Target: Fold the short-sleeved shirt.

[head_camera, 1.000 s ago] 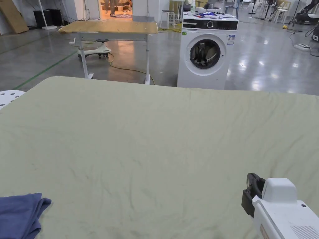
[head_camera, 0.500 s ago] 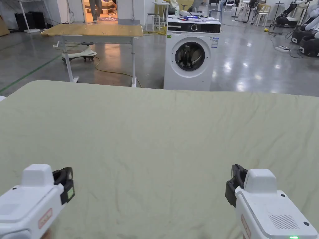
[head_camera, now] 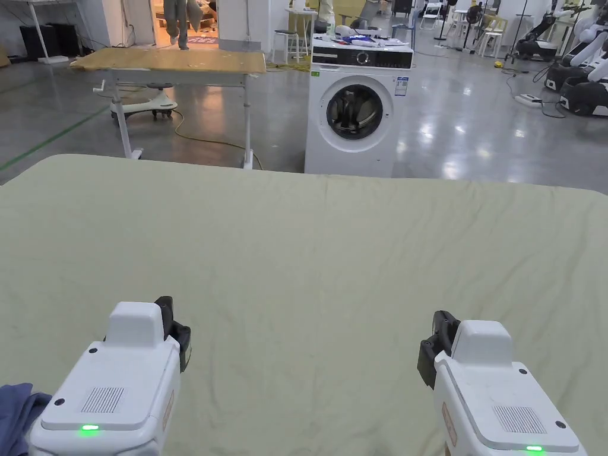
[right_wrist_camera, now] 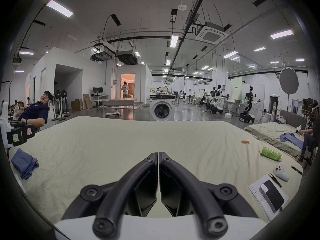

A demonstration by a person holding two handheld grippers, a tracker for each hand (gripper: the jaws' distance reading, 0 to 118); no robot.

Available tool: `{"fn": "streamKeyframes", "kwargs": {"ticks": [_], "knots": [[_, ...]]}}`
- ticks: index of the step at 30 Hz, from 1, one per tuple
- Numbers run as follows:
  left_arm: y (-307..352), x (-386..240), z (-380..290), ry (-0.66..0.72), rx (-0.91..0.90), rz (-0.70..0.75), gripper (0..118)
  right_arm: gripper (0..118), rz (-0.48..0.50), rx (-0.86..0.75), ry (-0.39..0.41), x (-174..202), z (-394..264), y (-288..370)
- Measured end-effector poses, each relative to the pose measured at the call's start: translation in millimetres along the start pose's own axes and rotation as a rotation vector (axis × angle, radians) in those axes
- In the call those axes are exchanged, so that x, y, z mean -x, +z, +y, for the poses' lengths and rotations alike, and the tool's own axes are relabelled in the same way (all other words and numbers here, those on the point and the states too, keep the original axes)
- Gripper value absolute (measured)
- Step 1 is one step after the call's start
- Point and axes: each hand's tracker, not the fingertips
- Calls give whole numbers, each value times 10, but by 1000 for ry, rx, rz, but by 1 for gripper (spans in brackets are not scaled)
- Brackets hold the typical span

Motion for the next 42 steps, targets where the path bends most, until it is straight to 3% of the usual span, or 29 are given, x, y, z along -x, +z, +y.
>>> {"fn": "streamKeyframes", "kwargs": {"ticks": [24,26,27,29,31,34,42], "knots": [[56,-161,140,-19,-57,16,0,1,-32,-35,-13,5,53,12],[48,-160,135,-14,-49,11,4,13,-32,-34,-6,15,43,1],[33,-148,128,-11,-43,8,11,27,-34,-38,-5,23,35,0],[28,-139,119,-4,-42,7,38,59,-32,-42,-1,29,33,-1],[25,-129,120,-1,-42,15,68,74,-36,-43,1,42,32,-12],[40,-124,122,-12,-61,44,80,76,-46,-53,-6,28,25,-20],[20,-85,157,7,-59,45,80,85,-35,-55,-41,-18,47,-20]]}}
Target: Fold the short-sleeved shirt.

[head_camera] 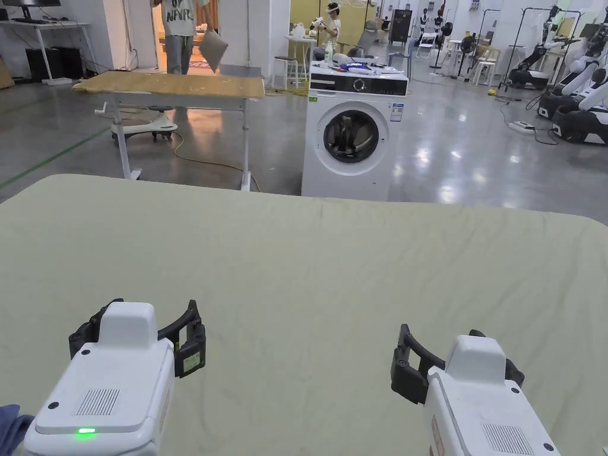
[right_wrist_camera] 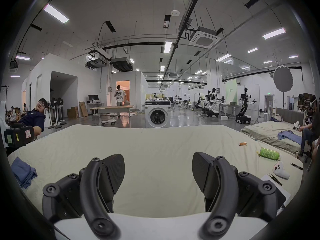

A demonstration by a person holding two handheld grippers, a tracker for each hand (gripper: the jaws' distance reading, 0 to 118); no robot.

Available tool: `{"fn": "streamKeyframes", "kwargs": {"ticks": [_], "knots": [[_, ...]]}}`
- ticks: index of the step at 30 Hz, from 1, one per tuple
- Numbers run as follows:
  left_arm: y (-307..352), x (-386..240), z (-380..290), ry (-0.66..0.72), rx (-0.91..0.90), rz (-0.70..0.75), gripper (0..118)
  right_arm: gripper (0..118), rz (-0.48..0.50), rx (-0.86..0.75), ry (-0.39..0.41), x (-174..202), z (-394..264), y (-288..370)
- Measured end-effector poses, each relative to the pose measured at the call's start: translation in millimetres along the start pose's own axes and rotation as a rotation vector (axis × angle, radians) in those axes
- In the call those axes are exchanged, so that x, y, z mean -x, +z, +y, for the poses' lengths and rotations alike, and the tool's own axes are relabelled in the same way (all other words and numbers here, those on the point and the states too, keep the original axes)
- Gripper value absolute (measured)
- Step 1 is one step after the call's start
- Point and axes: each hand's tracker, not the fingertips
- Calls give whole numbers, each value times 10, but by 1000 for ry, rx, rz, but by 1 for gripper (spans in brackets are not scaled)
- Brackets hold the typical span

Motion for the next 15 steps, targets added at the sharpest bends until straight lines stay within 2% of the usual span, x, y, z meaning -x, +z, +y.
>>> {"fn": "streamKeyframes", "kwargs": {"ticks": [4,7,9,12,15], "knots": [[8,12,-1,4,-9,-2,84,95,28,-12,-7,-27,1,1],[6,2,-10,-7,-16,18,85,95,52,-15,-37,-49,7,-21],[3,3,-11,-2,-18,21,85,95,27,-1,-28,-19,17,-52],[-10,14,-6,19,-15,11,93,95,13,9,-36,-5,16,-102],[-17,22,2,24,-11,6,101,95,20,46,-99,-23,33,-140]]}}
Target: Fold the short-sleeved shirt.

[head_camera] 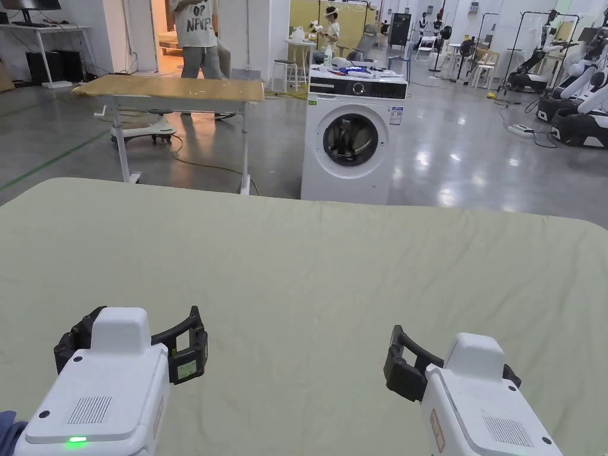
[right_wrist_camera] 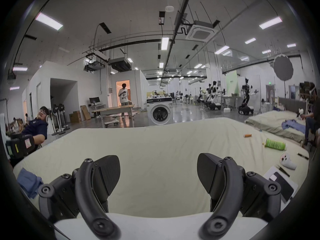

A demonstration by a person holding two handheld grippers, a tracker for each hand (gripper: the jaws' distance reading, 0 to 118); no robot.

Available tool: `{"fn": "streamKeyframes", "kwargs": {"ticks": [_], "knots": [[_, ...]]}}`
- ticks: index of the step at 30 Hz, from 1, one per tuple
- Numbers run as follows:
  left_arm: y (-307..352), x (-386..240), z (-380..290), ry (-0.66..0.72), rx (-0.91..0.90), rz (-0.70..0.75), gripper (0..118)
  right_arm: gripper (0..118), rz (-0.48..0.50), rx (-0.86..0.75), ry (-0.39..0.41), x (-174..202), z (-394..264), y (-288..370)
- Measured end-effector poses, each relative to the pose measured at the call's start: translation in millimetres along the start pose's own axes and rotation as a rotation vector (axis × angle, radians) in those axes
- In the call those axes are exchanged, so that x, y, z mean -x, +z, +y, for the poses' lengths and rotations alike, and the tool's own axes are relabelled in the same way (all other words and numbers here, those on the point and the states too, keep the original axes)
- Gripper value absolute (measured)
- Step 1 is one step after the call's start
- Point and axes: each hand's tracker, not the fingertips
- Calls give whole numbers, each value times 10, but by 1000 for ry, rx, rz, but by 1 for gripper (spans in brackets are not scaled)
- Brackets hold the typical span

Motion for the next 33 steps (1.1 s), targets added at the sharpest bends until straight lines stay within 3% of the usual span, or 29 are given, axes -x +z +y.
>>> {"fn": "streamKeyframes", "kwargs": {"ticks": [4,10,14,19,33], "knots": [[-17,10,2,-6,4,3,102,95,-12,56,-47,-10,47,-54],[-42,72,6,34,17,12,102,95,-76,125,-54,55,130,-74],[-50,115,-7,61,31,12,102,95,-124,158,-23,112,149,-94],[-50,131,-23,68,41,13,102,95,-104,175,-36,104,144,-108],[-123,80,-71,-26,21,10,102,96,-141,156,36,110,112,-170]]}}
